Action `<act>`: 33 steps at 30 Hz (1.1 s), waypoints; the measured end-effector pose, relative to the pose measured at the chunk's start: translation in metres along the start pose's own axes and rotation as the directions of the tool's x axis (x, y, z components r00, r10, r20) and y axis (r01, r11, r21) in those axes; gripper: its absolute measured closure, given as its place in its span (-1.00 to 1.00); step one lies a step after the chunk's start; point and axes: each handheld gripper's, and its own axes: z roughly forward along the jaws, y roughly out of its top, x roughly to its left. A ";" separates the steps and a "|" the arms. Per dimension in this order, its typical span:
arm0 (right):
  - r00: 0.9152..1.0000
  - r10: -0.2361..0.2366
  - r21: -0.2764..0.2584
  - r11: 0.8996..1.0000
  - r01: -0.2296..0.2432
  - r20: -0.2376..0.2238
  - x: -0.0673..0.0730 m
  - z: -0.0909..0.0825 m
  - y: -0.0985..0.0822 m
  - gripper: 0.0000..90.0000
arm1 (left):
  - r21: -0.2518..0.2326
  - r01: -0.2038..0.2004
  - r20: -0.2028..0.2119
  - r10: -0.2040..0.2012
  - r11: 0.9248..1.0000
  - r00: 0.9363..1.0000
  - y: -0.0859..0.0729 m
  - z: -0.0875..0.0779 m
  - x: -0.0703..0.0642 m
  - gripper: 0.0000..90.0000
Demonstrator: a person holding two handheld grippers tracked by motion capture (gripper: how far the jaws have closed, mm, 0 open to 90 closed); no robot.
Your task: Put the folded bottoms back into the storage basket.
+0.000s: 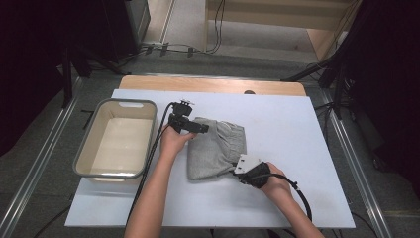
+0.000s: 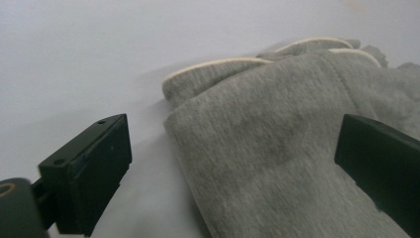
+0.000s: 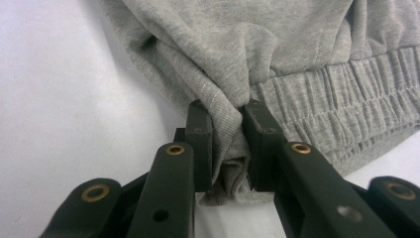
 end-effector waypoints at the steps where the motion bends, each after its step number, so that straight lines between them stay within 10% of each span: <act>1: 1.000 -0.001 0.002 1.000 0.001 -0.001 0.000 0.000 0.000 0.63 | -0.001 0.003 0.003 -0.003 1.000 1.000 0.000 0.000 0.001 -0.92; 33: 1.000 -0.005 0.008 1.000 0.004 0.011 0.001 -0.001 0.001 0.62 | 0.021 0.084 0.062 -0.086 0.996 0.994 -0.005 0.011 0.012 -0.15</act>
